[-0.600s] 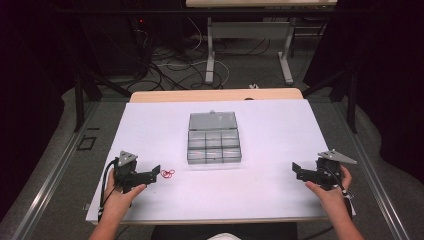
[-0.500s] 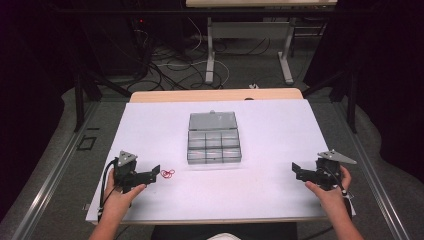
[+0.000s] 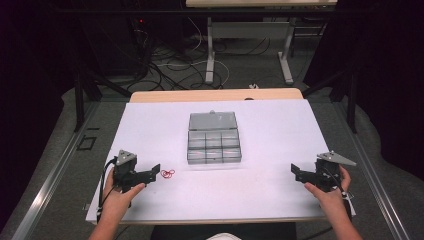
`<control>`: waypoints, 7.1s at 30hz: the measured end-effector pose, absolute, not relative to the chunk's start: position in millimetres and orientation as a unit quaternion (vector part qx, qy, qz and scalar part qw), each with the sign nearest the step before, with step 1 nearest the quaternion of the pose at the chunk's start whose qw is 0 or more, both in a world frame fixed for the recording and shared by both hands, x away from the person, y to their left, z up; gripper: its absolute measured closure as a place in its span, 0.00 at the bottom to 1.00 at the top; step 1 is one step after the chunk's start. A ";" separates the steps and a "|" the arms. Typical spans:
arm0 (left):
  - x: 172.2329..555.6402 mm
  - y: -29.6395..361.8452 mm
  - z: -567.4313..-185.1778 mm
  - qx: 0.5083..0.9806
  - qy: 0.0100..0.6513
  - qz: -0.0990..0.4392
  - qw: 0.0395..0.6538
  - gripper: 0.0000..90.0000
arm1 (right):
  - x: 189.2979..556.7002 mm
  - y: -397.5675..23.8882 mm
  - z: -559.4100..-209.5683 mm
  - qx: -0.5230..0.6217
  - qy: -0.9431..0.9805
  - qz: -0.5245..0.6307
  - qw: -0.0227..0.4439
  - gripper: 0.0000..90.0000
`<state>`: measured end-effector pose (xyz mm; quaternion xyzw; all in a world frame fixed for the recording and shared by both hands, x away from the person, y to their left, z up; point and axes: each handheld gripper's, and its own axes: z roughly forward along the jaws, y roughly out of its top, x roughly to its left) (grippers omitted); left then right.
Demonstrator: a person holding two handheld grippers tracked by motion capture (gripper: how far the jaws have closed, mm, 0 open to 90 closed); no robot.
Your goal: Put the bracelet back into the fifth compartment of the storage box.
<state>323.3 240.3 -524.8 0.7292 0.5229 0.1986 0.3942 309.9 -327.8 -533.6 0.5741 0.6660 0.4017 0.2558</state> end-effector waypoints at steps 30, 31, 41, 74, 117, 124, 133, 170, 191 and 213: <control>336.5 221.1 -505.8 0.740 0.523 0.148 0.396 0.31 | 307.4 -328.8 -533.1 0.578 0.662 0.405 0.254 0.06; 337.3 219.4 -505.5 0.740 0.523 0.147 0.396 0.31 | 307.5 -328.9 -533.2 0.580 0.661 0.404 0.253 0.07; 340.9 214.1 -505.5 0.755 0.504 0.144 0.393 0.34 | 307.6 -329.2 -533.5 0.580 0.662 0.404 0.249 0.08; 346.0 202.7 -525.7 0.787 0.518 0.074 0.327 0.72 | 309.5 -328.3 -536.7 0.581 0.664 0.403 0.242 0.09; 355.5 198.6 -545.5 0.801 0.520 0.069 0.289 0.92 | 310.7 -328.7 -537.8 0.582 0.667 0.401 0.237 0.10; 355.4 197.7 -545.0 0.809 0.512 0.079 0.279 0.96 | 310.8 -328.9 -537.9 0.581 0.668 0.400 0.235 0.10; 354.9 197.8 -545.5 0.802 0.518 0.078 0.287 0.98 | 310.9 -328.9 -538.3 0.581 0.669 0.400 0.234 0.11; 352.1 208.4 -536.5 0.781 0.528 0.088 0.324 1.00 | 311.7 -329.4 -540.1 0.578 0.670 0.399 0.241 0.11; 347.8 219.3 -525.9 0.763 0.534 0.101 0.349 1.00 | 314.2 -329.2 -541.4 0.573 0.677 0.399 0.233 0.11; 342.5 226.4 -515.6 0.749 0.537 0.110 0.373 1.00 | 315.8 -325.8 -539.8 0.561 0.689 0.400 0.224 0.00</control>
